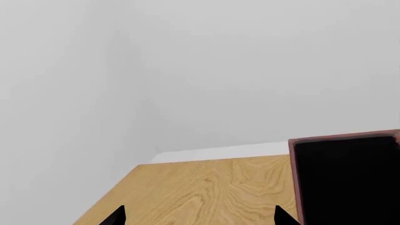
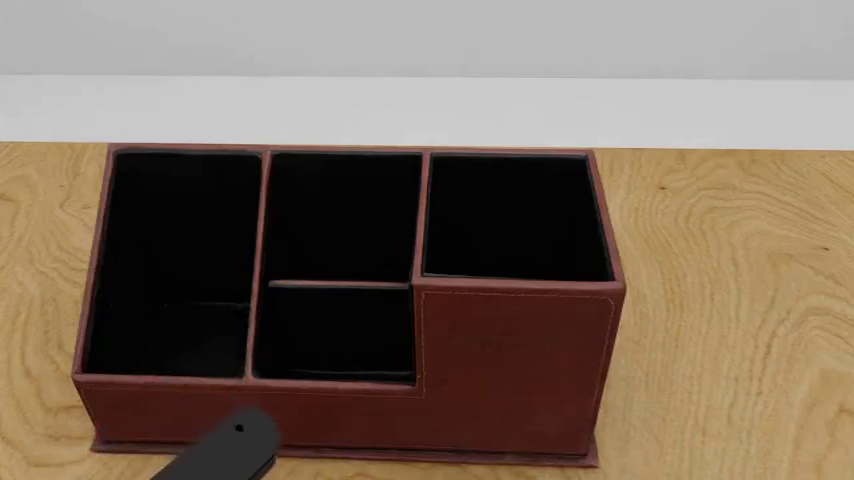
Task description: Pick up the white mug and place it to the right of the caddy.
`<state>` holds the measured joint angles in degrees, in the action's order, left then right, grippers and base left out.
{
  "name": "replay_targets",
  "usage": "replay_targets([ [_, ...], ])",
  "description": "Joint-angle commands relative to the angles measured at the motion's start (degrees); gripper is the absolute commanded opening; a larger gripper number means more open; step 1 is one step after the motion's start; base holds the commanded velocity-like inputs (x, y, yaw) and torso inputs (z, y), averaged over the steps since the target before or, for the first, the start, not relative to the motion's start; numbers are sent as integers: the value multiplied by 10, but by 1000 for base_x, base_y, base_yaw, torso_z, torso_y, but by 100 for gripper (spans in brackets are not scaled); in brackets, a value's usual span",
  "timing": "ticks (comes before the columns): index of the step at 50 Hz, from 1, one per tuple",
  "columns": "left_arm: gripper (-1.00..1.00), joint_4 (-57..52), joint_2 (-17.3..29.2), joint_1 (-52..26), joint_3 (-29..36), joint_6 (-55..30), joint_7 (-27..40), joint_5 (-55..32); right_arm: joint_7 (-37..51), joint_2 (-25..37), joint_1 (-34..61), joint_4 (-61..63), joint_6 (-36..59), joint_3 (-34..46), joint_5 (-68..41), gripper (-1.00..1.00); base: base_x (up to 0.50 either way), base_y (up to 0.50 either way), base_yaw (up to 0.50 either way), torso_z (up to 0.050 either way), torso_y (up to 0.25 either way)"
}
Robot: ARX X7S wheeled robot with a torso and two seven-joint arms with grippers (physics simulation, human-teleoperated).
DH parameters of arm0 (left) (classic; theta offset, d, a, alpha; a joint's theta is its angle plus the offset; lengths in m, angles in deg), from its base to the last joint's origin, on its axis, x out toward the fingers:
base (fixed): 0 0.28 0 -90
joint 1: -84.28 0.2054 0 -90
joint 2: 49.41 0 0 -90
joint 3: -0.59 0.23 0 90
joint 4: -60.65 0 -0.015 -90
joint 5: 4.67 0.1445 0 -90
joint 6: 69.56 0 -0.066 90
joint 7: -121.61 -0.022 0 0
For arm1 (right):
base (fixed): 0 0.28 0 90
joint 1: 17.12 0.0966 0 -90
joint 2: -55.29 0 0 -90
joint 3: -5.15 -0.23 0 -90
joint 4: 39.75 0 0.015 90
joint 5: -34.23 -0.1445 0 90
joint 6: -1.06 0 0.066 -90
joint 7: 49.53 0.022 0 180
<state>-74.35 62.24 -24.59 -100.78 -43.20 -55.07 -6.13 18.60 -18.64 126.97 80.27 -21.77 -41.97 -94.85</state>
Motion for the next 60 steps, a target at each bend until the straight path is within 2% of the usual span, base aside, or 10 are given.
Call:
replay_targets([
  [1, 100, 6, -3, 9, -3, 13, 0, -3, 40, 23, -6, 25, -33, 25, -27, 100, 0, 0, 0, 0, 0],
  [19, 100, 16, -11, -3, 18, 19, 4, -7, 99, 61, -3, 75, -87, 44, -63, 100, 0, 0, 0, 0, 0],
  [60, 100, 22, -7, 15, 4, 34, 8, -12, 23, 50, -17, 16, -47, 69, 1, 100, 0, 0, 0, 0, 0],
])
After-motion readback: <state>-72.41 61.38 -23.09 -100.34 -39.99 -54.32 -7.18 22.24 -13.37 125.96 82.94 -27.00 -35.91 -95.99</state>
